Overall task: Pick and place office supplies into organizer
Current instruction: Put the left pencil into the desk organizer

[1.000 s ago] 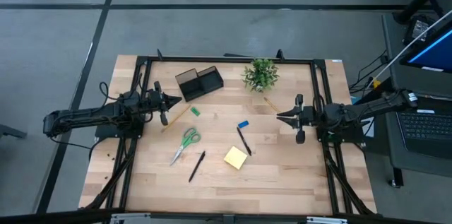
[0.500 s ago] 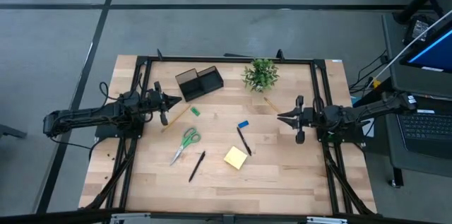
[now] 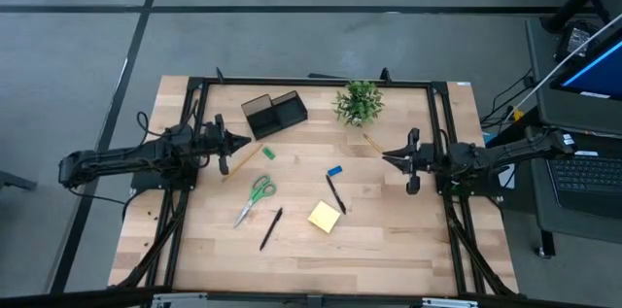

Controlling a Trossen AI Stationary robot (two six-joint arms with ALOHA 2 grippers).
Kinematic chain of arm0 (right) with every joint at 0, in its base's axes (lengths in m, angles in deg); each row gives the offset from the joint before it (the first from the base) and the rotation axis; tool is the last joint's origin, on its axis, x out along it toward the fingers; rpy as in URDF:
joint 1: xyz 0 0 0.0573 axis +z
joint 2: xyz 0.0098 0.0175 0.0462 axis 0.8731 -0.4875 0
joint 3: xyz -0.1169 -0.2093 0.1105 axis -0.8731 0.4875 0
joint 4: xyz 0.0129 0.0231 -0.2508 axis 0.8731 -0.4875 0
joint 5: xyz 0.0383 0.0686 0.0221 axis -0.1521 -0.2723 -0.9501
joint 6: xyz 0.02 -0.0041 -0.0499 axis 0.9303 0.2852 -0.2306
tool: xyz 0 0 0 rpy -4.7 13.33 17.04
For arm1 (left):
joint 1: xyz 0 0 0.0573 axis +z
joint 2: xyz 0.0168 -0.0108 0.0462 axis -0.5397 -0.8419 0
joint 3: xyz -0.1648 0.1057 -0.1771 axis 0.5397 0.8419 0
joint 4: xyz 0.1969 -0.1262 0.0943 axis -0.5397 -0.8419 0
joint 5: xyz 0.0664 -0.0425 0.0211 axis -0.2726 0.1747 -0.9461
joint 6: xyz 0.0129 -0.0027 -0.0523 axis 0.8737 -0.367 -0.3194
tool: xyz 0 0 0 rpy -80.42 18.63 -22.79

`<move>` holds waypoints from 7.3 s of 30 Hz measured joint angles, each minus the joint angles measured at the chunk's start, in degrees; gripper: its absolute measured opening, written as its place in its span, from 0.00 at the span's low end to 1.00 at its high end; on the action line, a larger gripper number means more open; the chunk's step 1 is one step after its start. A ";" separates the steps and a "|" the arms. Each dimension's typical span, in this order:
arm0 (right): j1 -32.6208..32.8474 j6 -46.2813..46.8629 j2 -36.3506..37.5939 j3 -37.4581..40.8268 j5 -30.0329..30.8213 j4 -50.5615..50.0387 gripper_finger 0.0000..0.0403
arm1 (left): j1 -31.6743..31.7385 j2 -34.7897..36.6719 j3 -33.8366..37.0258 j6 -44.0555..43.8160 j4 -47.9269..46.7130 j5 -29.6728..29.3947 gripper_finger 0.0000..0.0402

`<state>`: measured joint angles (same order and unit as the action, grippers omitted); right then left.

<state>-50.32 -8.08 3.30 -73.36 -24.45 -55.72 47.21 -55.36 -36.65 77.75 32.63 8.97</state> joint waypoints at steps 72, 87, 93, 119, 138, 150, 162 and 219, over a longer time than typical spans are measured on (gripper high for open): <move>0.02 1.55 -0.28 0.00 0.04 -3.27 0.12 | -18.58 -55.98 -39.62 -31.95 -56.58 -16.26 0.45; 0.02 4.63 -0.27 0.00 0.04 -3.20 0.12 | -18.55 -63.12 -39.60 -41.43 -56.63 -11.63 0.45; 0.02 4.61 -0.28 0.00 0.04 -3.07 0.12 | -18.29 -66.32 -39.60 -41.56 -56.55 -13.42 0.45; 0.01 4.46 -0.26 0.00 0.02 -3.00 0.12 | -7.55 -76.76 -39.86 -31.31 -52.52 -6.03 0.45; 0.00 4.61 -0.26 0.00 -0.11 -2.98 0.12 | -7.79 -77.17 -39.73 -30.15 -52.02 -4.97 0.45; 0.04 4.76 -0.28 0.00 -0.15 -2.94 0.12 | -4.89 -77.21 -39.68 -24.31 -51.39 -0.52 0.39; 0.02 4.75 -0.28 0.00 -0.15 -2.70 0.12 | -3.63 -77.22 -39.62 -22.98 -50.87 -0.07 0.33; 0.01 4.76 -0.26 0.01 0.02 -2.22 0.12 | -6.59 -69.02 -39.40 -26.53 -53.75 -6.06 0.06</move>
<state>-50.31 -3.32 3.04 -73.35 -24.43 -57.93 40.63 -124.38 -76.05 51.22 -21.11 2.91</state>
